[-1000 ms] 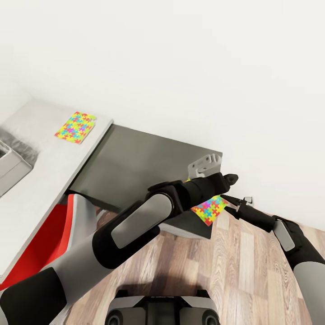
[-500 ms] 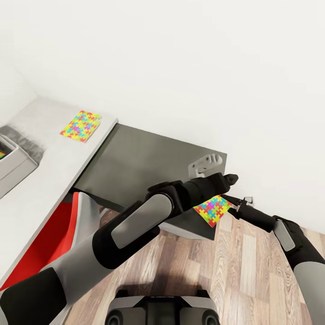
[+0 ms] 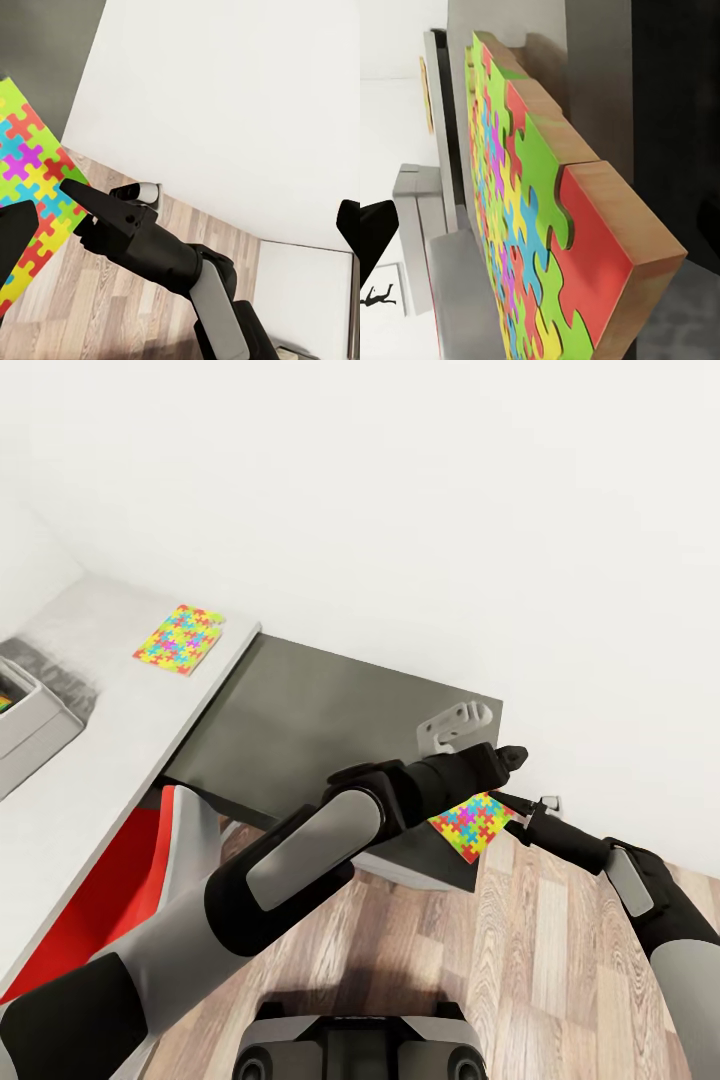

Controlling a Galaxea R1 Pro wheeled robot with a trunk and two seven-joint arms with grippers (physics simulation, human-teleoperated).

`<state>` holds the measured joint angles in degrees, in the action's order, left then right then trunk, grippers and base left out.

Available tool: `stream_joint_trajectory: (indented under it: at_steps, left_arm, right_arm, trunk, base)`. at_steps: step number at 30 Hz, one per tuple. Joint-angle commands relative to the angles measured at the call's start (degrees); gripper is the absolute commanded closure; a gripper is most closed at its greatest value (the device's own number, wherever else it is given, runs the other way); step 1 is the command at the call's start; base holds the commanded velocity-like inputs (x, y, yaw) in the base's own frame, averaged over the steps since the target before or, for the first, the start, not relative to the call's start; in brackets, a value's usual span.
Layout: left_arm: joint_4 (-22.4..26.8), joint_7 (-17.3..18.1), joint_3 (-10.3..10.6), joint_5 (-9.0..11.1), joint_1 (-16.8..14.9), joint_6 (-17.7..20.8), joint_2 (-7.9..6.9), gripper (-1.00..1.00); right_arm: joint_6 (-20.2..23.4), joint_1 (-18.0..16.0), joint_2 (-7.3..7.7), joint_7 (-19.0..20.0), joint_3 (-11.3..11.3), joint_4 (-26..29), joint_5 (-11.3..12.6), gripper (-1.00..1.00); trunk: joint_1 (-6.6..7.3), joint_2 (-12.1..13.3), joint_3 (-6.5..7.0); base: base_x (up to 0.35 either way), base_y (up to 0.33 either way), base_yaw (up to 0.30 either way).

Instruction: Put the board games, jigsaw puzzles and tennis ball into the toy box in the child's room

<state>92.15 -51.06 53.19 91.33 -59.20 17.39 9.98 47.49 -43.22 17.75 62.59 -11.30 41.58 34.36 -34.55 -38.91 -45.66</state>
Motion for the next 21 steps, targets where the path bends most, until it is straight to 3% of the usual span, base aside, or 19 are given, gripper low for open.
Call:
stream_joint_trajectory:
  at_steps: [1,2,21]
  left_arm:
    - [0.04,-0.34,-0.02,0.19,-0.04,0.19,0.02,-1.0]
    - [0.04,-0.33,-0.02,0.2,-0.04,0.19,0.02,-1.0]
    - [0.04,-0.27,-0.02,0.22,-0.04,0.19,0.02,-1.0]
  right_arm:
    - [0.3,-0.03,0.0,0.08,-0.03,-0.01,0.11,-1.0]
    - [0.3,-0.03,0.0,0.08,-0.02,-0.01,0.1,1.0]
    - [0.32,-0.03,-0.15,-0.49,0.05,-0.01,0.04,1.0]
  trunk:
    - [-0.02,-0.05,-0.05]
    - [-0.02,-0.05,-0.05]
    - [-0.02,-0.05,-0.05]
  base:
    - [0.0,0.0,0.001]
    - [0.0,0.0,0.0]
    - [0.0,0.0,0.0]
